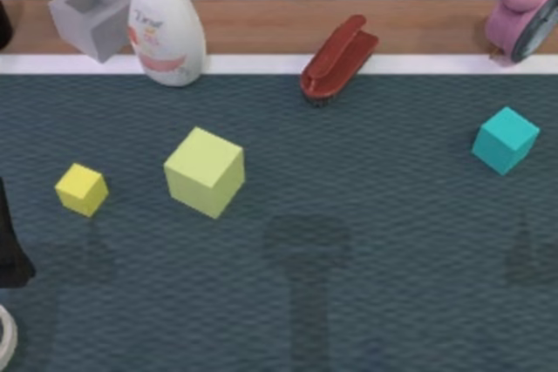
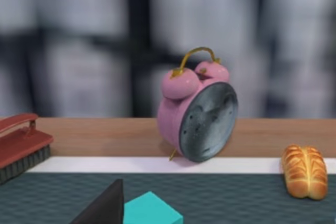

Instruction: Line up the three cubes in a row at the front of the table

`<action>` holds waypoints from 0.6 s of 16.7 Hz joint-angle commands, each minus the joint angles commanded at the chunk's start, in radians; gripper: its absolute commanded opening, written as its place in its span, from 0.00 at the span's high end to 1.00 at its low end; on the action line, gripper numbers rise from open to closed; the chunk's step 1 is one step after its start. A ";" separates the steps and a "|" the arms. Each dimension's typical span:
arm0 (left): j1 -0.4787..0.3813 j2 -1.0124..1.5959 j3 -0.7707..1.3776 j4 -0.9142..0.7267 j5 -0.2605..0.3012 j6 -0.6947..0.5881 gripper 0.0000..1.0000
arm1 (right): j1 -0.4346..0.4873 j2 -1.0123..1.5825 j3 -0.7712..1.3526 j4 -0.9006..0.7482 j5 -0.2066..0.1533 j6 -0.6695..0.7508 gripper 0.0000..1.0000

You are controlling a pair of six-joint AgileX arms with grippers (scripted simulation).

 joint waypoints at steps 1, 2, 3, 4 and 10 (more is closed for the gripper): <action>0.000 0.000 0.000 0.000 0.000 0.000 0.00 | 0.000 0.000 0.000 0.000 0.000 0.000 0.00; 0.000 0.000 0.000 0.000 0.000 0.000 0.00 | 0.000 0.000 0.000 0.000 0.000 0.000 0.00; -0.001 0.010 0.010 -0.006 0.000 0.002 0.00 | 0.000 0.000 0.000 0.000 0.000 0.000 0.00; -0.002 0.031 0.030 -0.020 0.000 0.007 0.00 | 0.000 0.000 0.000 0.000 0.000 0.000 0.00; -0.018 0.378 0.329 -0.217 0.000 0.075 0.00 | 0.000 0.000 0.000 0.000 0.000 0.000 0.00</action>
